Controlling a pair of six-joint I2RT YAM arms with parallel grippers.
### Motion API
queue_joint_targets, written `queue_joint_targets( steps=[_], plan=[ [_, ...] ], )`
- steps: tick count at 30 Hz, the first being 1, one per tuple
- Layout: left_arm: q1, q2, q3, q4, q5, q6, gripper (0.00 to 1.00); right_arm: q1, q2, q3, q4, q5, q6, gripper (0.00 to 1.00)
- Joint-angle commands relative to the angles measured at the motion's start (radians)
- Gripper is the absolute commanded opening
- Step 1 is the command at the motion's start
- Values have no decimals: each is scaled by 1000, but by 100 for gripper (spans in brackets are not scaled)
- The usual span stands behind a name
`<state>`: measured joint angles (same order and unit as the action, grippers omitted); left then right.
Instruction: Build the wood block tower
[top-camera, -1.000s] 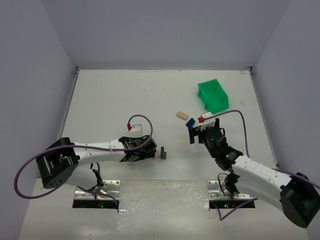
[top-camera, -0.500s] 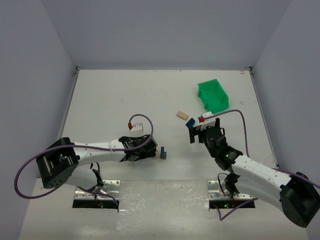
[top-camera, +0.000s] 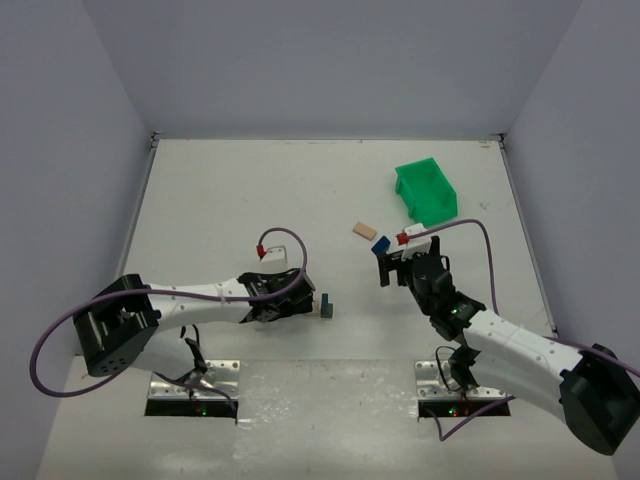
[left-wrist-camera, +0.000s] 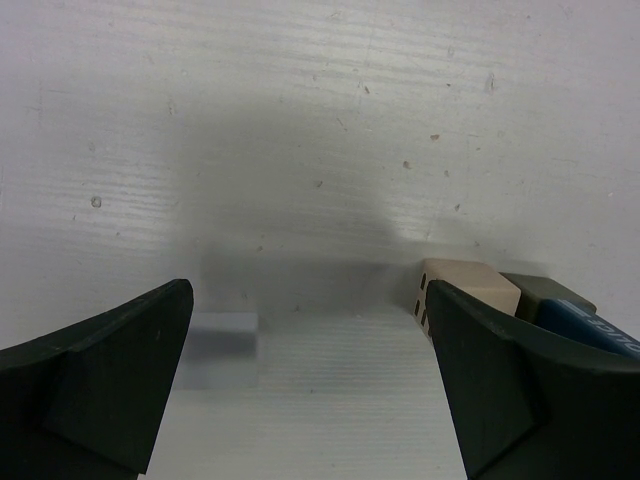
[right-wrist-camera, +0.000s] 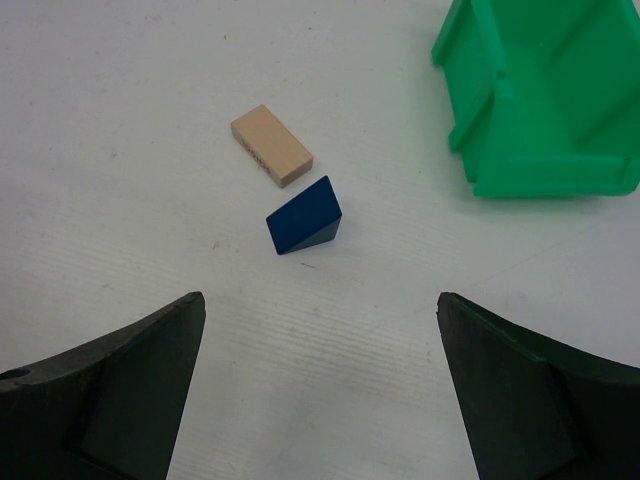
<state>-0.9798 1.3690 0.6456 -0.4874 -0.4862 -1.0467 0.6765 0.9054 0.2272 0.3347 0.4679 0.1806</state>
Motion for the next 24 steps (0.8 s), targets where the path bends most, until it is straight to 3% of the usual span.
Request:
queue_joint_targets(
  steps=[1, 14, 24],
  plan=[
    [14, 6, 3, 45, -7, 19, 100, -4, -1, 40, 29, 19, 5, 99],
    [15, 9, 27, -19, -48, -22, 100, -3, 3, 43, 24, 17, 4, 99],
    [14, -77, 54, -317, -103, -232, 100, -4, 7, 46, 24, 11, 6, 99]
  ],
)
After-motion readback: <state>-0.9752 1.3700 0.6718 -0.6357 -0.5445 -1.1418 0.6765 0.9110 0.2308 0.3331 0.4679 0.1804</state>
